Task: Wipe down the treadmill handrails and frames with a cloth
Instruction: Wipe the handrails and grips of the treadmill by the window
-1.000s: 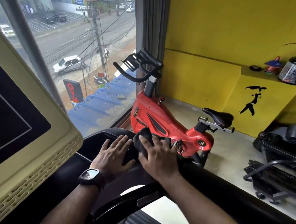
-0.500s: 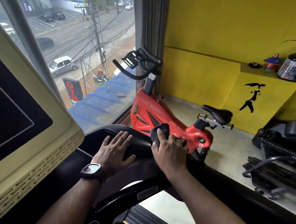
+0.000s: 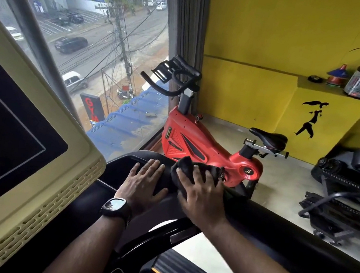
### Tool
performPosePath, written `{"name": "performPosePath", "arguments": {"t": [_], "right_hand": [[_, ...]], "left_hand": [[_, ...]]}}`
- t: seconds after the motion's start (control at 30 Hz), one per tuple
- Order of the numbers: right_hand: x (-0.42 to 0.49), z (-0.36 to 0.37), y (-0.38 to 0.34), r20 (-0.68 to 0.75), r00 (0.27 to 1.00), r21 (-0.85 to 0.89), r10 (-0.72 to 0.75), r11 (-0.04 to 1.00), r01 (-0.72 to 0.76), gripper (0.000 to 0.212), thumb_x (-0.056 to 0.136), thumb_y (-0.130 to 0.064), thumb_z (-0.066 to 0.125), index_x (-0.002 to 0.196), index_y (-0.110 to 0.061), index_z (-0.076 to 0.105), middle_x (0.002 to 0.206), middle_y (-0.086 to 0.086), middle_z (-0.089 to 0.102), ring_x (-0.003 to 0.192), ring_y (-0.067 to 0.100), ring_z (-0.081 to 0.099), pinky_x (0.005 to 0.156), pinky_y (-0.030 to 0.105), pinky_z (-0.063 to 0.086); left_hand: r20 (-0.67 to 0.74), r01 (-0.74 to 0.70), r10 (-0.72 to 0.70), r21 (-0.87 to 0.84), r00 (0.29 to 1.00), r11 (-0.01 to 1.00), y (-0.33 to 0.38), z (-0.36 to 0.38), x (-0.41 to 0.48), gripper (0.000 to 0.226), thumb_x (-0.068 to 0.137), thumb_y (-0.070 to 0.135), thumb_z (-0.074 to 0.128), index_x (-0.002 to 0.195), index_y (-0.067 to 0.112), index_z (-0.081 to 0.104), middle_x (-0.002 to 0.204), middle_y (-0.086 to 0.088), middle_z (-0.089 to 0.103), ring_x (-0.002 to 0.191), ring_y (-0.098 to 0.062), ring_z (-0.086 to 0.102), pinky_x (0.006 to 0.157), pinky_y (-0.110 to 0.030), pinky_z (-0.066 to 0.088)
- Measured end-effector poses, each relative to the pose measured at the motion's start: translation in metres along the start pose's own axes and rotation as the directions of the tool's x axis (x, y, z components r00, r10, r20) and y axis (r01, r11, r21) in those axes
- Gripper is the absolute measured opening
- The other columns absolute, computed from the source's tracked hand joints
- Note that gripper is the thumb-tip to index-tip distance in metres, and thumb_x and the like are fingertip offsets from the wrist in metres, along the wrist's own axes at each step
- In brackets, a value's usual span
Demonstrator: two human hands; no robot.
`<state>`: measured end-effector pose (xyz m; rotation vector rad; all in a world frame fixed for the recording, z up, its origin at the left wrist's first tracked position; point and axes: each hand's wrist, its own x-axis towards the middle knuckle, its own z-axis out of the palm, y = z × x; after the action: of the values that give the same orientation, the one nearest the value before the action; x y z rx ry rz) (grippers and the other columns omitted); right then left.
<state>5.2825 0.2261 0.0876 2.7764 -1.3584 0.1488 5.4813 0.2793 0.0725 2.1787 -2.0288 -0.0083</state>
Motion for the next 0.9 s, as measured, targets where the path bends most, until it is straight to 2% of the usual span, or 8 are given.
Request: {"name": "performPosePath", "arguments": {"t": [0.07, 0.2, 0.3, 0.4, 0.57, 0.7, 0.77, 0.9], "right_hand": [[0.021, -0.011, 0.015, 0.02, 1.0, 0.082, -0.012, 0.997, 0.011, 0.06, 0.089, -0.059, 0.049, 0.147, -0.044, 0.044, 0.138, 0.009, 0.058, 0.113, 0.039, 0.06, 0.087, 0.051, 0.047], [0.03, -0.014, 0.009, 0.081, 0.969, 0.108, 0.234, 0.964, -0.242, 0.062, 0.095, -0.056, 0.047, 0.153, -0.038, 0.036, 0.137, 0.014, 0.055, 0.116, 0.041, 0.056, 0.094, 0.054, 0.046], [-0.001, -0.002, -0.011, -0.059, 0.986, 0.019, 0.158, 0.987, -0.157, 0.062, 0.086, -0.05, 0.06, 0.146, -0.034, 0.05, 0.136, 0.018, 0.058, 0.114, 0.043, 0.057, 0.09, 0.059, 0.043], [0.004, 0.002, -0.004, -0.079, 0.997, 0.02, 0.014, 1.0, -0.012, 0.067, 0.08, -0.057, 0.06, 0.143, -0.04, 0.051, 0.136, 0.011, 0.06, 0.116, 0.038, 0.059, 0.086, 0.055, 0.044], [0.014, -0.007, -0.003, -0.008, 0.972, 0.093, 0.235, 0.968, -0.233, 0.062, 0.084, -0.055, 0.063, 0.142, -0.037, 0.054, 0.125, 0.014, 0.063, 0.107, 0.038, 0.06, 0.083, 0.054, 0.047], [-0.015, 0.001, -0.012, -0.038, 0.994, 0.035, 0.107, 0.994, -0.106, 0.065, 0.081, -0.053, 0.067, 0.143, -0.038, 0.054, 0.139, 0.015, 0.058, 0.121, 0.042, 0.055, 0.089, 0.06, 0.042], [-0.001, -0.006, 0.0, -0.048, 0.997, 0.09, 0.061, 0.994, -0.056, 0.061, 0.086, -0.06, 0.057, 0.144, -0.044, 0.049, 0.142, 0.008, 0.057, 0.125, 0.037, 0.054, 0.092, 0.057, 0.042], [0.023, -0.014, 0.014, 0.089, 0.967, 0.155, 0.238, 0.956, -0.25, 0.062, 0.096, -0.064, 0.043, 0.154, -0.046, 0.031, 0.152, 0.009, 0.045, 0.135, 0.037, 0.042, 0.1, 0.056, 0.04]], "left_hand": [[-0.019, -0.034, 0.035, 0.022, 0.999, 0.999, -0.001, 0.002, 0.0, 0.085, 0.085, 0.065, 0.024, 0.155, 0.017, 0.03, 0.163, -0.003, 0.025, 0.152, -0.015, 0.013, 0.123, -0.045, 0.01], [-0.029, -0.044, 0.045, 0.039, 0.999, 0.998, 0.0, 0.003, -0.002, 0.083, 0.087, 0.063, 0.025, 0.154, 0.015, 0.031, 0.162, -0.004, 0.027, 0.152, -0.016, 0.016, 0.124, -0.043, 0.012], [-0.024, -0.049, 0.049, 0.035, 0.998, 0.998, -0.001, 0.003, 0.0, 0.083, 0.086, 0.063, 0.028, 0.153, 0.015, 0.033, 0.161, -0.003, 0.029, 0.151, -0.016, 0.018, 0.123, -0.043, 0.013], [-0.044, -0.069, 0.071, 0.046, 0.997, 0.997, -0.001, 0.003, 0.002, 0.081, 0.087, 0.061, 0.032, 0.15, 0.012, 0.039, 0.157, -0.006, 0.037, 0.149, -0.019, 0.026, 0.122, -0.044, 0.02], [-0.08, -0.104, 0.111, 0.092, 0.991, 0.99, 0.003, 0.0, -0.003, 0.07, 0.089, 0.054, 0.038, 0.14, 0.008, 0.053, 0.147, -0.009, 0.051, 0.14, -0.021, 0.042, 0.116, -0.043, 0.032], [-0.076, -0.126, 0.134, 0.107, 0.988, 0.986, 0.004, 0.0, -0.002, 0.066, 0.089, 0.051, 0.041, 0.136, 0.008, 0.058, 0.144, -0.009, 0.054, 0.137, -0.022, 0.047, 0.114, -0.041, 0.035], [-0.074, -0.127, 0.136, 0.118, 0.988, 0.985, 0.005, 0.0, -0.001, 0.066, 0.088, 0.05, 0.041, 0.136, 0.008, 0.058, 0.143, -0.009, 0.055, 0.136, -0.023, 0.048, 0.114, -0.04, 0.033], [-0.071, -0.114, 0.122, 0.11, 0.99, 0.987, 0.008, -0.002, -0.002, 0.066, 0.086, 0.049, 0.041, 0.133, 0.006, 0.06, 0.14, -0.011, 0.058, 0.133, -0.026, 0.052, 0.11, -0.046, 0.04]]}}
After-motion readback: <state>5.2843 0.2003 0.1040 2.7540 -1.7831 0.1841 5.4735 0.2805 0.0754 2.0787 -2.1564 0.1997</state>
